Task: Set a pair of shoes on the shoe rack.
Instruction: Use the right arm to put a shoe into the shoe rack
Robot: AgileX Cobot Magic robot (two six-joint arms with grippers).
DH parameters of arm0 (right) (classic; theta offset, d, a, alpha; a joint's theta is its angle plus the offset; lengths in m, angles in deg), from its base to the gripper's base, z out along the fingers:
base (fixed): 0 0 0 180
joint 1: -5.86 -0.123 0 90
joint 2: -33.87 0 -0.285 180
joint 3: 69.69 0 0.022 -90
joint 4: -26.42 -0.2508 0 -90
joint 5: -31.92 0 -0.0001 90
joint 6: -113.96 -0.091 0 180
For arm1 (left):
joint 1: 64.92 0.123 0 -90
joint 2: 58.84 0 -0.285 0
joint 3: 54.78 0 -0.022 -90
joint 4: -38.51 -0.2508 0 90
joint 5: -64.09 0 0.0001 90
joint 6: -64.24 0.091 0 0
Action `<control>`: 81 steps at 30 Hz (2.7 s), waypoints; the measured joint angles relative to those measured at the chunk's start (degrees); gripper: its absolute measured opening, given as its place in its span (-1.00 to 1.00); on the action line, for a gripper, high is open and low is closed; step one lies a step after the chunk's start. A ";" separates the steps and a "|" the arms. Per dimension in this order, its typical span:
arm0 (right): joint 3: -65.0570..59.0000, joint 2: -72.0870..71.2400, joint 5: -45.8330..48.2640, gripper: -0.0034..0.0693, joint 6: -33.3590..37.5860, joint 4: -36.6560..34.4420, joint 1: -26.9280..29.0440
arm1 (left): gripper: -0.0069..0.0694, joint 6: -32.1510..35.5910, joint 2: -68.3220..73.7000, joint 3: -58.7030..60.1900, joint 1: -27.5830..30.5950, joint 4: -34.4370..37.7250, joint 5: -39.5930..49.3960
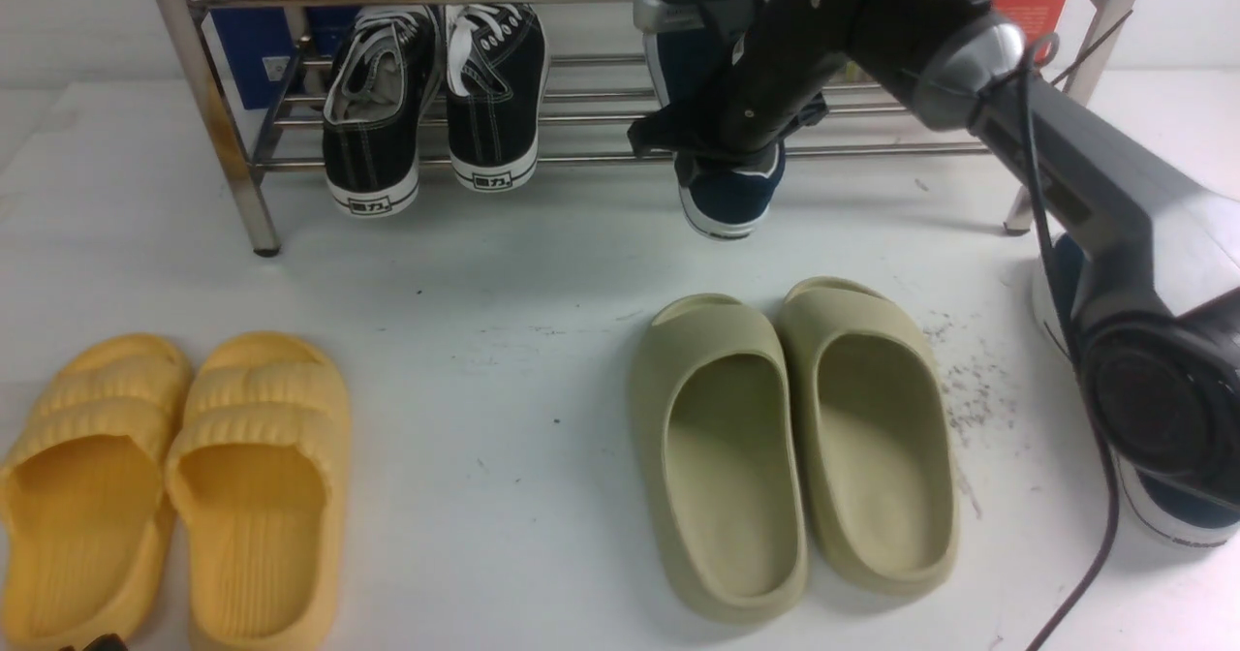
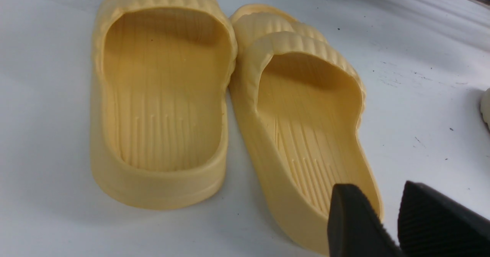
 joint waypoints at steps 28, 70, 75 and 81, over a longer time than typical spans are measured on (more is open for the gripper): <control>0.64 -0.22 -7.32 -0.08 -0.31 6.41 0.00 | -0.25 0.00 0.00 0.00 0.00 0.00 0.00; -21.51 -9.31 -5.24 -0.90 1.71 1.95 1.14 | -0.25 0.00 0.00 0.00 0.00 0.05 0.00; -21.58 -9.30 -6.57 -0.89 1.65 0.64 1.14 | -0.25 0.00 0.00 0.00 0.00 0.05 0.00; -21.58 -9.25 -10.30 -0.87 1.65 -0.63 1.09 | -0.25 0.00 0.00 0.00 0.00 0.14 0.00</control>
